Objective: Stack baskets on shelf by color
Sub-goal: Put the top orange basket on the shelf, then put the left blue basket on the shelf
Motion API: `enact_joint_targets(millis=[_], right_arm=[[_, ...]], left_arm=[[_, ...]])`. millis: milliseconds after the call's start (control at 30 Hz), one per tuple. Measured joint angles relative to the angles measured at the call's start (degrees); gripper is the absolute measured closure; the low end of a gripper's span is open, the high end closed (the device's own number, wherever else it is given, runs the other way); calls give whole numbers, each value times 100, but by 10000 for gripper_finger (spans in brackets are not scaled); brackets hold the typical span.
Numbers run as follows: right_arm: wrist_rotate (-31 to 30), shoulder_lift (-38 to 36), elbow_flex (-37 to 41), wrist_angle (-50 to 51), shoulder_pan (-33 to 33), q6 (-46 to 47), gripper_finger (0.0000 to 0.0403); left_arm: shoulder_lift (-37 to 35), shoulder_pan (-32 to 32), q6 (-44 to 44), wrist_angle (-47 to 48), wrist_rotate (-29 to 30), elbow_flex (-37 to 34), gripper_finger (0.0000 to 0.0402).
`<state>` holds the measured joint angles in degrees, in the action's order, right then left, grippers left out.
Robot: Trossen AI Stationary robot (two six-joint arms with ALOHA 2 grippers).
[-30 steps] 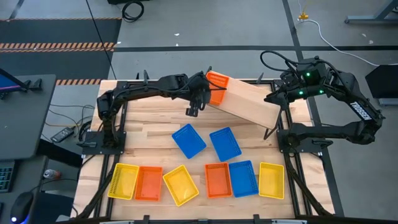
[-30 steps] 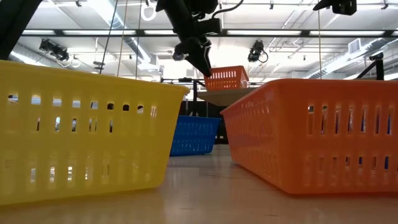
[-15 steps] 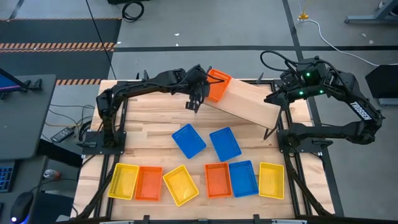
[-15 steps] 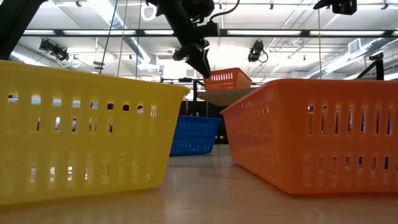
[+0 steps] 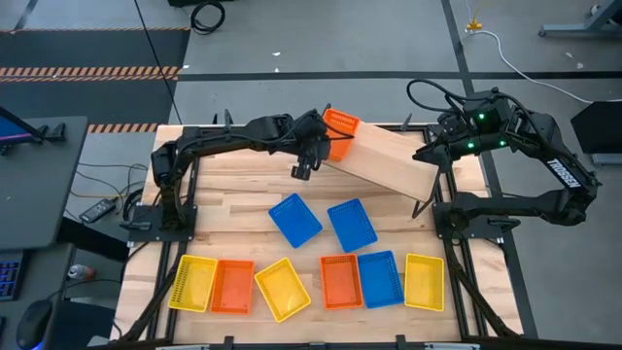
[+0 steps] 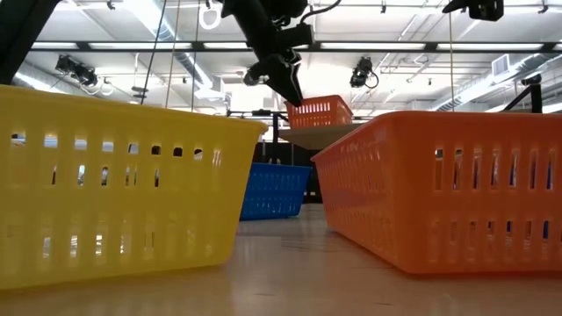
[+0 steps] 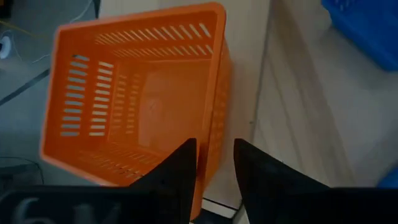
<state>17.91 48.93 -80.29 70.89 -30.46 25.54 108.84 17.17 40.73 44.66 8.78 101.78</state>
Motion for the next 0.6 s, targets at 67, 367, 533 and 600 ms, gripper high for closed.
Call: enact_joint_targets(millis=[67,367,533,600], right_arm=[[0,0,0,0,0,-9,238],[0,0,0,0,0,-20,238],[5,0,0,0,0,-20,238],[22,2,0,-2,0,-22,238]], left_arm=[[-4,-2,-2,71,5,0,288],[-7,-33,-106,19,479,0,288],[-73,-244,-490,73,638,-2,288],[-151,-368,-733,201,654,31,288]])
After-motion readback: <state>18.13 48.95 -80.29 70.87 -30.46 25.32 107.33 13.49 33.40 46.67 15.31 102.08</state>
